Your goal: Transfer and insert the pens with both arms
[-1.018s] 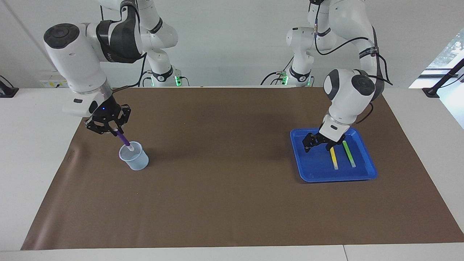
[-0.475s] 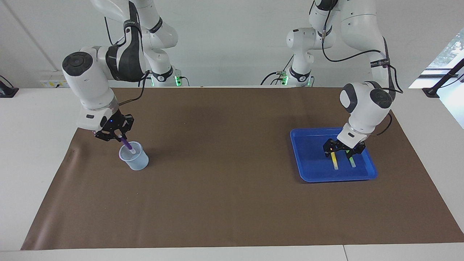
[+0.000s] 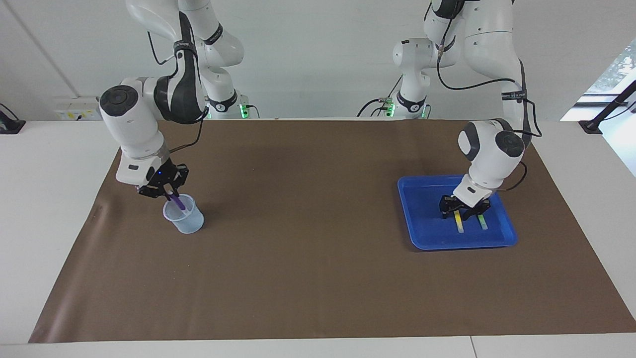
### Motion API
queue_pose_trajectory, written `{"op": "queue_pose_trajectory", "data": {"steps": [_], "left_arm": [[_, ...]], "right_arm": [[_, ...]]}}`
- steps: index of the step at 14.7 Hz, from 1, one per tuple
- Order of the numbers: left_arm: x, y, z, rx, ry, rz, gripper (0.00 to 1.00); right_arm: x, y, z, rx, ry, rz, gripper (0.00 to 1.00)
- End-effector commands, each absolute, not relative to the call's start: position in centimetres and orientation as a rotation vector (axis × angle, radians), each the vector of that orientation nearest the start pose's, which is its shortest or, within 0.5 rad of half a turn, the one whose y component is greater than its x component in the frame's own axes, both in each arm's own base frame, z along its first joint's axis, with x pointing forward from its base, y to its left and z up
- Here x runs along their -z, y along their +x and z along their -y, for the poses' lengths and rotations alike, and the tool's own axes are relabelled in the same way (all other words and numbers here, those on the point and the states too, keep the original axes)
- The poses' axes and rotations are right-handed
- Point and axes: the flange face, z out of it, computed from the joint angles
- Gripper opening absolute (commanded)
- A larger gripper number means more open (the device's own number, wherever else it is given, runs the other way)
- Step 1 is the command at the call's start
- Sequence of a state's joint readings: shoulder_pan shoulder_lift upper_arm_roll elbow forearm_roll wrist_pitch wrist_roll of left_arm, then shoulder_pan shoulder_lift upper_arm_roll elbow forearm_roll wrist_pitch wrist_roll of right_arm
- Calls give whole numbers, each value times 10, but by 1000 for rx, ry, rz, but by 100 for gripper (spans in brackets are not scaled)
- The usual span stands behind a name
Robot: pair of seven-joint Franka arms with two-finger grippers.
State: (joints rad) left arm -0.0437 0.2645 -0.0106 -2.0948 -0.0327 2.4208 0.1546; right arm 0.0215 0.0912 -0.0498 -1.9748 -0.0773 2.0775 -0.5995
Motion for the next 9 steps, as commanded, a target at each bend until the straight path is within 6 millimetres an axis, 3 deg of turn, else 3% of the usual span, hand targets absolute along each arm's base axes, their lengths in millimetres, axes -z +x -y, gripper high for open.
{"op": "queue_pose_trajectory", "data": {"steps": [1, 4, 6, 7, 9], "left_arm": [[-301, 578, 33, 78, -3139, -270, 0], [-313, 577, 35, 46, -3146, -203, 0], [-325, 575, 36, 34, -3147, -199, 0], [-333, 576, 37, 31, -3149, -176, 0], [-350, 578, 47, 11, -3152, -123, 0]], "right_arm": [[-430, 569, 22, -2, -3071, 1005, 59], [-450, 581, 21, -9, -3063, 996, 72], [-479, 593, 14, -16, -3030, 954, 94], [-490, 593, 7, 8, -2980, 908, 100], [-497, 590, -4, 15, -2877, 808, 100]]}}
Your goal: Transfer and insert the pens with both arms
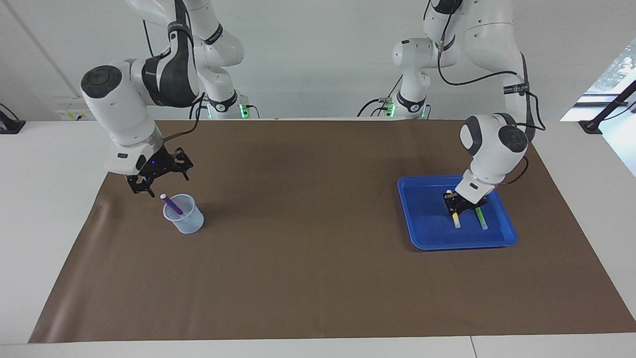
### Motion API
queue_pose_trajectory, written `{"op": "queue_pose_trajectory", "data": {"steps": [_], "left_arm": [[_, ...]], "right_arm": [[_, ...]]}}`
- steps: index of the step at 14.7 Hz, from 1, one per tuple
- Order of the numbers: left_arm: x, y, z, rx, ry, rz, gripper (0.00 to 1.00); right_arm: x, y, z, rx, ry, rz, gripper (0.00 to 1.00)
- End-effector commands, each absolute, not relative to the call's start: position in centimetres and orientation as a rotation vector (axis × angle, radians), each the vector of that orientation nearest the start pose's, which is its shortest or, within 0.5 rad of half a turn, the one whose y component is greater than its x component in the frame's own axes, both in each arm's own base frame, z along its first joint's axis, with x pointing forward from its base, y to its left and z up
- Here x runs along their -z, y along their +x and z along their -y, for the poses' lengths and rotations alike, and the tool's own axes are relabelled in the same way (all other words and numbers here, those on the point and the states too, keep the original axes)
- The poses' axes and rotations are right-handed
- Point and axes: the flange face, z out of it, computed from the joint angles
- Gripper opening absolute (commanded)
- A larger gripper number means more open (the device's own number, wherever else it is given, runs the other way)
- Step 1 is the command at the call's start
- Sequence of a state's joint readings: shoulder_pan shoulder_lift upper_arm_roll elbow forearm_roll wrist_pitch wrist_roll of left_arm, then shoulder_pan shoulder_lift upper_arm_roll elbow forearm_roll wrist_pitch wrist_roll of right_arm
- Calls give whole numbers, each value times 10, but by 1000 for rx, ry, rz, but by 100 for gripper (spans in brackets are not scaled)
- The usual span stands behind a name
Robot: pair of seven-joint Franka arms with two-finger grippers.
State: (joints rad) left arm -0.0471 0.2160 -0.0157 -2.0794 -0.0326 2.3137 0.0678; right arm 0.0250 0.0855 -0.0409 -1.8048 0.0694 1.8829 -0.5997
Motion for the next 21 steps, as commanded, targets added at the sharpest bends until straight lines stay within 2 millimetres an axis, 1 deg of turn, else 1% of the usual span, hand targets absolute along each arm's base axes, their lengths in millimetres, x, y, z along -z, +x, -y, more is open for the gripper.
{"op": "queue_pose_trajectory", "data": {"steps": [1, 3, 4, 5, 7, 8, 10, 12, 13, 14, 15, 16, 17, 18, 19, 20, 21], "left_arm": [[-361, 578, 54, -6, -3153, -90, 0], [-392, 581, 72, -33, -3159, -1, 0], [-406, 581, 79, -39, -3162, 69, 0], [-421, 583, 91, -36, -3174, 154, 0], [-448, 585, 119, -54, -3225, 341, 0], [-459, 586, 135, -55, -3246, 423, 0], [-483, 582, 180, -53, -3266, 693, 0], [-497, 576, 223, -52, -3233, 934, 0], [-505, 574, 244, -60, -3225, 1071, 0], [-512, 572, 260, -76, -3211, 1234, 0], [-516, 567, 280, -94, -3191, 1388, 0], [-519, 560, 308, -92, -3169, 1531, 0], [-521, 552, 331, -89, -3123, 1692, 0], [-524, 545, 347, -109, -3060, 1844, 0], [-527, 535, 365, -139, -3018, 1937, 0], [-529, 524, 383, -167, -2983, 2014, 0], [-530, 515, 398, -189, -2943, 2103, 0]], "right_arm": [[-498, 589, -8, 23, -2822, 727, 100], [-502, 582, -19, -21, -2688, 432, 100], [-506, 579, -26, -57, -2627, 295, 100], [-512, 577, -31, -73, -2574, 182, 100], [-527, 574, -43, -87, -2488, 19, 100], [-531, 572, -48, -108, -2447, -63, 100], [-537, 571, -56, -156, -2357, -221, 100], [-540, 570, -62, -194, -2278, -315, 100], [-540, 566, -65, -224, -2226, -381, 100], [-536, 562, -66, -246, -2173, -427, 100], [-538, 561, -68, -244, -2145, -438, 100], [-537, 562, -70, -234, -2142, -444, 100], [-531, 561, -78, -232, -2144, -450, 100], [-527, 558, -77, -201, -2119, -485, 100], [-517, 552, -81, -182, -2069, -533, 100], [-508, 545, -95, -161, -2040, -555, 100], [-507, 546, -98, -147, -2032, -569, 100]]}}
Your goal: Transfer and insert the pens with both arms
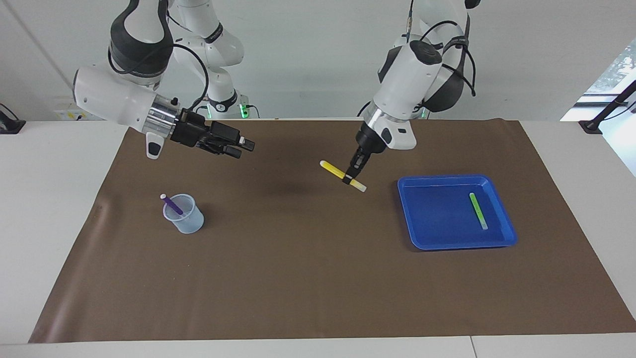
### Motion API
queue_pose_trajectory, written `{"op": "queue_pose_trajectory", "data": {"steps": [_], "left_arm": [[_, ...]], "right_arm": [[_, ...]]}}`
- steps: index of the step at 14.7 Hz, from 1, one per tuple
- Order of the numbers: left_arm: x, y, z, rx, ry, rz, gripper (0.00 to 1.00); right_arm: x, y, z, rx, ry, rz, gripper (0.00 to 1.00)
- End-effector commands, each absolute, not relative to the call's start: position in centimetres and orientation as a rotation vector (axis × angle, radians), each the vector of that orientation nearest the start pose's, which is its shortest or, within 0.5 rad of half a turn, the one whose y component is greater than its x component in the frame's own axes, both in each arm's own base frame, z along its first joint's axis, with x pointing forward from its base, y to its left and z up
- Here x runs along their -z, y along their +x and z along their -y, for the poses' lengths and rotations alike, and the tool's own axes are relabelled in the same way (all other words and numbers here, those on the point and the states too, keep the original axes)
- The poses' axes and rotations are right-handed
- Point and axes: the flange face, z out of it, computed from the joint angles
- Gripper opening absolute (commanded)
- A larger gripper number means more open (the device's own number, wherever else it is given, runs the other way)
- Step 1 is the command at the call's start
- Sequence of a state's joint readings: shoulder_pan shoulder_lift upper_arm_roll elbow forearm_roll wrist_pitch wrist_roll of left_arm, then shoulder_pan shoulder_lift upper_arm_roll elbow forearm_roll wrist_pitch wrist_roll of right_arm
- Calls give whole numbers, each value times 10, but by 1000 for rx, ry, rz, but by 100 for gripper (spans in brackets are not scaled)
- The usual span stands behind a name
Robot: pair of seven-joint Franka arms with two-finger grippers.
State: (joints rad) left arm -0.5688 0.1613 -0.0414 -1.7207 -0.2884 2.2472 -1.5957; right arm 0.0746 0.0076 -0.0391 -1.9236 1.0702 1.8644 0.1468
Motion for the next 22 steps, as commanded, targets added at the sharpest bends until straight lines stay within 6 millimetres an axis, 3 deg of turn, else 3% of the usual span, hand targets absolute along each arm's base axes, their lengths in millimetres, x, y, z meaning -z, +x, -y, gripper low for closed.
{"op": "queue_pose_trajectory", "data": {"steps": [1, 5, 10, 13, 16, 22], "left_arm": [[-533, 506, 412, -205, -2910, 2200, 0], [-538, 493, 445, -244, -2842, 2455, 0], [-531, 492, 454, -238, -2854, 2473, 0], [-529, 488, 461, -237, -2875, 2467, 0], [-528, 486, 462, -241, -2877, 2460, 0], [-524, 477, 470, -257, -2880, 2431, 0]], "right_arm": [[-508, 545, -102, -143, -2035, -563, 100], [-496, 539, -106, -173, -2035, -584, 100], [-500, 540, -107, -166, -2038, -574, 100], [-507, 544, -112, -150, -2039, -563, 78], [-506, 547, -121, -138, -2058, -549, 73], [-507, 548, -122, -121, -2061, -555, 41]]}}
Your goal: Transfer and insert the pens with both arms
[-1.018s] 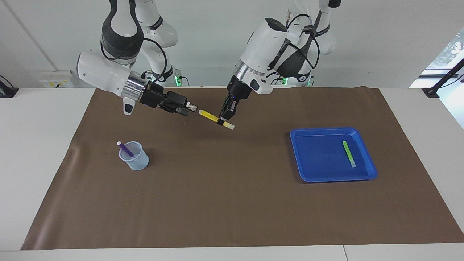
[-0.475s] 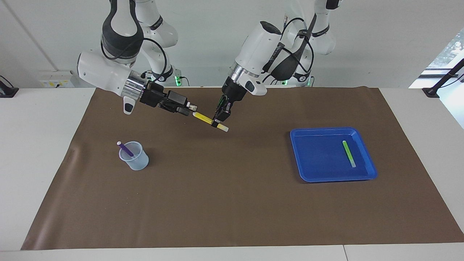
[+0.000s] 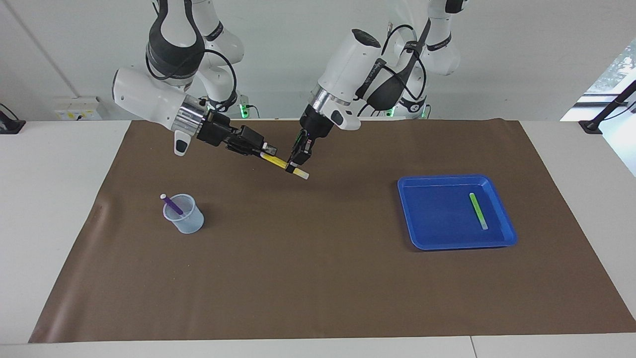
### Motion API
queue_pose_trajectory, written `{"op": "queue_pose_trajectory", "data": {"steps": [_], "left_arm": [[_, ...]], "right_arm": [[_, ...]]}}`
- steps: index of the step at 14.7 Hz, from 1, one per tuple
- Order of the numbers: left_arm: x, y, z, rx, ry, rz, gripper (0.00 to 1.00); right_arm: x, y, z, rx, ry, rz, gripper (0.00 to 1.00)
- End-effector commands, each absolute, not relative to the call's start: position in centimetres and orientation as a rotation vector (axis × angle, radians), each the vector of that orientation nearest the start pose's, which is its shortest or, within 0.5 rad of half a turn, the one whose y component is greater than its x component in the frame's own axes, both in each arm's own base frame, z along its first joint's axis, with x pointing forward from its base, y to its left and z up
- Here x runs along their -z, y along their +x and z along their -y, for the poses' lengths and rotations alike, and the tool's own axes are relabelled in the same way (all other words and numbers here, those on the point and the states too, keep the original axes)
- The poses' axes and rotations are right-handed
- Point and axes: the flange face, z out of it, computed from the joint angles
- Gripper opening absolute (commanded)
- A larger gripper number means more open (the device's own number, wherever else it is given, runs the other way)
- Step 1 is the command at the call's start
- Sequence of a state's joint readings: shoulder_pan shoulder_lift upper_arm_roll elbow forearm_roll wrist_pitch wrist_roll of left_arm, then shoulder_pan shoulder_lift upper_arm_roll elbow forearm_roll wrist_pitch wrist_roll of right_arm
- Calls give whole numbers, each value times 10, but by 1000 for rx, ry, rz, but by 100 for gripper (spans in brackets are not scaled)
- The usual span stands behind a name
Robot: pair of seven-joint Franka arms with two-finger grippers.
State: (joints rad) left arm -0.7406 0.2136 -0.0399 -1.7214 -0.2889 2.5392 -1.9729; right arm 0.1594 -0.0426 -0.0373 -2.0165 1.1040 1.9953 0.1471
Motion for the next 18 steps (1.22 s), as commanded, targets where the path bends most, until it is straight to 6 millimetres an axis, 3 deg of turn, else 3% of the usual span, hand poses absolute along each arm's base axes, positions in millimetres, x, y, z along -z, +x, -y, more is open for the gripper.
{"op": "queue_pose_trajectory", "data": {"steps": [1, 3, 16, 17, 18], "left_arm": [[-524, 477, 470, 171, 1909, -1614, 0], [-524, 477, 470, 171, 1909, -1614, 0], [-523, 478, 468, 163, 1923, -1606, 0], [-522, 480, 466, 152, 1930, -1604, 56], [-522, 480, 466, 146, 1941, -1602, 100]], "right_arm": [[-507, 548, -122, -121, -2061, -555, 29], [-507, 548, -121, -123, -2060, -557, 0], [-506, 548, -116, -136, -2092, -538, 0], [-506, 548, -116, -136, -2092, -538, 0], [-506, 548, -116, -136, -2092, -538, 0]]}}
